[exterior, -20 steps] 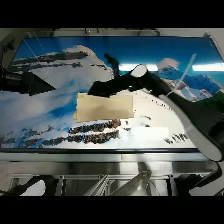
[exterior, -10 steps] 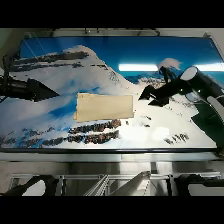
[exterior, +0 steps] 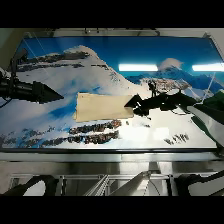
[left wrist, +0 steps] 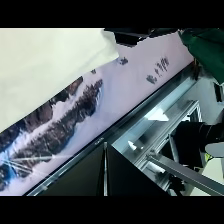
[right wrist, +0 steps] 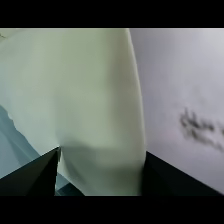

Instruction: Fold the shirts.

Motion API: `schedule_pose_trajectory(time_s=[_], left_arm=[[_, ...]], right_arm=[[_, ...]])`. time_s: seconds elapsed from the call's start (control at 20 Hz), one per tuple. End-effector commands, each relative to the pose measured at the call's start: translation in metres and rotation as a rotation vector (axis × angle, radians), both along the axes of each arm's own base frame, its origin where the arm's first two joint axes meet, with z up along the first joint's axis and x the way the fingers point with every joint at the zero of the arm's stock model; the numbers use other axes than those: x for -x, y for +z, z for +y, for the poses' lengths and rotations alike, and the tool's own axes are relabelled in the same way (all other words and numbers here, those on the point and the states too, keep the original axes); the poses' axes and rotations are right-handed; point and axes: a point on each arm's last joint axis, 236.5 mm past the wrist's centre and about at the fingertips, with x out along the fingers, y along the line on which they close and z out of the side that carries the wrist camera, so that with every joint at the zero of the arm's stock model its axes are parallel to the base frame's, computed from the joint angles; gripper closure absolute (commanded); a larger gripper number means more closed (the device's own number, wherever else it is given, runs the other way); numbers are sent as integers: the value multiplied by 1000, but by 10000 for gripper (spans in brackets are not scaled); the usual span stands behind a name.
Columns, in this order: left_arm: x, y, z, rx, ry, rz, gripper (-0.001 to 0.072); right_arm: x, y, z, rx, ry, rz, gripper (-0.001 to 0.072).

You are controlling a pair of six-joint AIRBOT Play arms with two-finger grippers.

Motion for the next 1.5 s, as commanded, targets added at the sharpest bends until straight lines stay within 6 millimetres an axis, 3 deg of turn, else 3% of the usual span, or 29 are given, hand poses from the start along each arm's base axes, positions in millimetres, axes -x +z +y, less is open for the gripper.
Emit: schedule_pose_trajectory(time_s=[0.0, 0.05, 0.1, 0.2, 0.3, 0.35, 0.4, 0.5, 0.6, 0.65, 0.75, 0.85, 0.9, 1.1, 1.25, 1.3, 1.35, 1.4, 1.45], left_arm=[[1, 0, -1, 1, -5, 1, 688], [1, 0, -1, 1, -5, 1, 688], [1, 0, -1, 1, -5, 2, 688], [3, 0, -1, 3, -12, 7, 688], [7, 1, -2, 6, -27, 17, 688], [9, 1, -2, 7, -31, 20, 688], [9, 1, -2, 7, -33, 22, 688], [10, 1, -2, 7, -41, 18, 688], [11, 1, -3, 4, -60, 0, 688], [11, 1, -2, 3, -60, -4, 688], [11, 1, -3, 2, -70, -16, 688], [11, 1, -3, 1, -75, -22, 688], [11, 1, -3, 1, -76, -25, 688], [17, 1, -3, 5, -101, -13, 688], [17, 1, -4, 5, -101, -11, 688], [18, 1, -4, 5, -103, -10, 688], [18, 1, -4, 7, -104, -10, 688], [16, 1, -4, 6, -100, -12, 688], [14, 1, -3, 5, -93, -18, 688]], right_arm=[[2, -12, 19, 7, 11, -10, 143], [0, -7, 23, -9, 13, -16, 275], [-2, 1, 27, -34, 31, -46, 577], [-10, 26, 30, -78, 37, -88, 692], [-29, 74, 14, -103, 19, -191, 693], [-41, 105, -6, -101, -7, -260, 693], [-52, 139, -40, -59, -54, -329, 693], [-58, 194, -140, 144, -218, -417, 693], [-26, 240, -260, 375, -472, -431, 693], [4, 256, -315, 496, -596, -420, 693], [89, 270, -410, 770, -820, -312, 693], [166, 258, -465, 944, -967, -140, 693], [186, 242, -476, 958, -1017, -56, 693], [206, 159, -473, 893, -990, 155, 693], [213, 146, -470, 881, -960, 215, 691], [215, 147, -468, 880, -954, 222, 588], [216, 148, -466, 872, -948, 230, 205], [219, 147, -460, 858, -934, 247, 14], [223, 147, -452, 839, -919, 271, 13]])
